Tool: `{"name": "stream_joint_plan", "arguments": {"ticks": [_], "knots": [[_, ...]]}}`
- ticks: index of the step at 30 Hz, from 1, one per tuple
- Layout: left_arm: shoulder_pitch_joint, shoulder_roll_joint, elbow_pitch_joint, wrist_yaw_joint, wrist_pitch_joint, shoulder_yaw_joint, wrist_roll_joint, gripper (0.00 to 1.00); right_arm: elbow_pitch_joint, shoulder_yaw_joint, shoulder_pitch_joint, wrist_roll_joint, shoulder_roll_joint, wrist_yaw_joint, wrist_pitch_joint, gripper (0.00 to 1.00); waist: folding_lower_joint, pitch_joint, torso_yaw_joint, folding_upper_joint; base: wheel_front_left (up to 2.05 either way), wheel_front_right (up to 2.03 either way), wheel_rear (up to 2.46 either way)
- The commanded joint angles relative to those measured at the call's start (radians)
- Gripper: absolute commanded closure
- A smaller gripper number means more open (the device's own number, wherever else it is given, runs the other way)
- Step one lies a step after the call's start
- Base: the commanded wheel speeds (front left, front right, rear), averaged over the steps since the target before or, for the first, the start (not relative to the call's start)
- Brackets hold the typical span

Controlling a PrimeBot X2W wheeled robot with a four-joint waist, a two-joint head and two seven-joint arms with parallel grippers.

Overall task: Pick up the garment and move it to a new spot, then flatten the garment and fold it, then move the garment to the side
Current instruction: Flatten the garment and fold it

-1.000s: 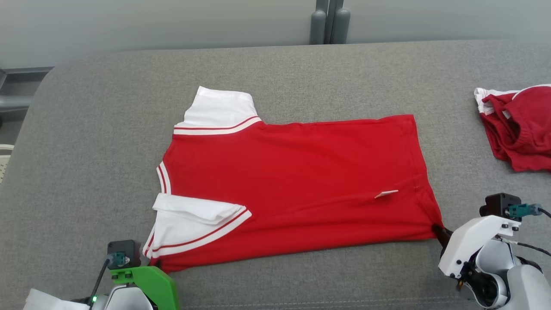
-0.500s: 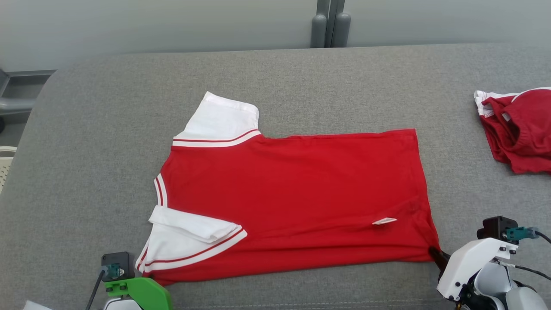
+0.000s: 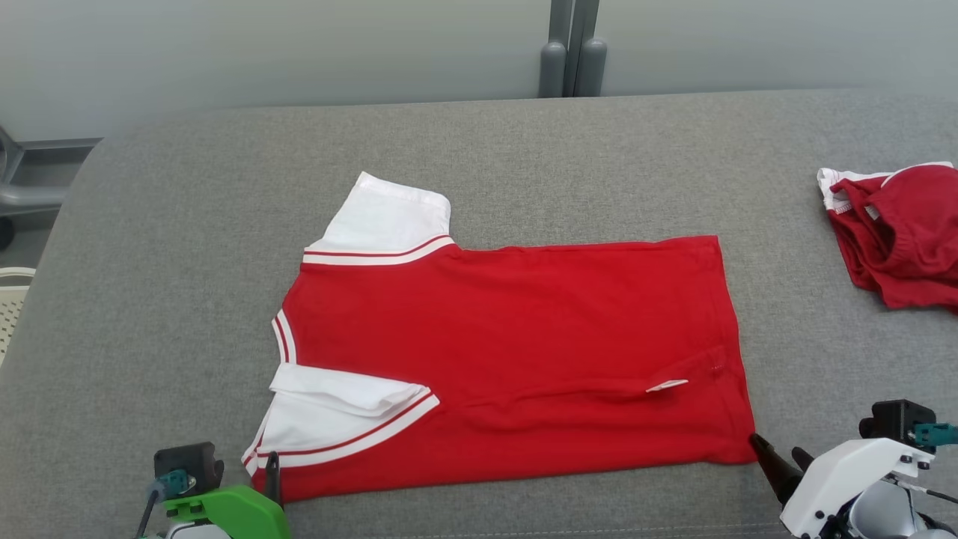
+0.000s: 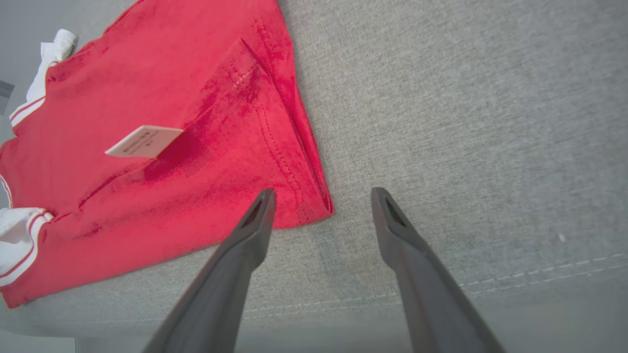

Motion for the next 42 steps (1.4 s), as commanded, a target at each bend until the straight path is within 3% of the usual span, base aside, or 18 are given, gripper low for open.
{"name": "stream_joint_plan", "arguments": {"ticks": [1,8,10,15,23,30,38,42], "knots": [[0.018,-0.006,-0.007,-0.010,-0.039,0.012,-0.009,0.00,-0.019,-0.005,0.017,0.009,-0.003,0.000,-0.021,0.00,0.0000,-0.011,0.002,0.0000,0.00,0.00,0.00],[0.027,-0.056,-0.009,-0.067,-0.348,0.068,-0.016,0.00,-0.068,0.035,0.050,0.094,-0.003,0.000,-0.230,0.00,0.0000,-0.043,0.008,0.0000,0.00,0.00,0.00],[0.023,-0.074,-0.004,-0.089,-0.395,0.074,-0.013,0.00,-0.069,0.068,0.044,0.103,-0.001,0.000,-0.300,0.00,0.0000,-0.056,0.012,0.0000,0.00,0.00,0.00],[0.024,-0.115,-0.026,-0.130,-0.430,0.109,0.002,0.00,-0.049,0.103,0.044,0.095,-0.003,0.000,-0.420,0.00,0.0000,-0.078,0.022,0.0000,0.00,0.00,0.00],[0.071,-0.206,-0.143,-0.243,-0.431,0.230,0.174,0.00,-0.016,0.149,0.005,0.018,-0.003,0.000,-0.593,0.00,0.0000,-0.107,0.042,0.0000,0.00,0.00,0.00],[0.117,-0.240,-0.112,-0.262,-0.430,0.267,0.309,0.00,0.035,0.187,-0.042,-0.148,-0.003,0.000,-0.682,0.00,0.0000,-0.122,0.051,0.0000,0.00,0.00,0.00],[0.135,-0.253,-0.047,-0.292,-0.430,0.287,0.347,0.00,0.079,0.204,-0.056,-0.322,-0.003,0.000,-0.695,0.00,0.0000,-0.122,0.069,0.0000,0.00,0.00,0.00],[0.126,-0.254,0.017,-0.303,-0.430,0.283,0.342,0.00,0.105,0.195,-0.050,-0.329,-0.003,0.000,-0.688,0.00,0.0000,-0.119,0.070,0.0000,0.00,0.00,0.00]]}}
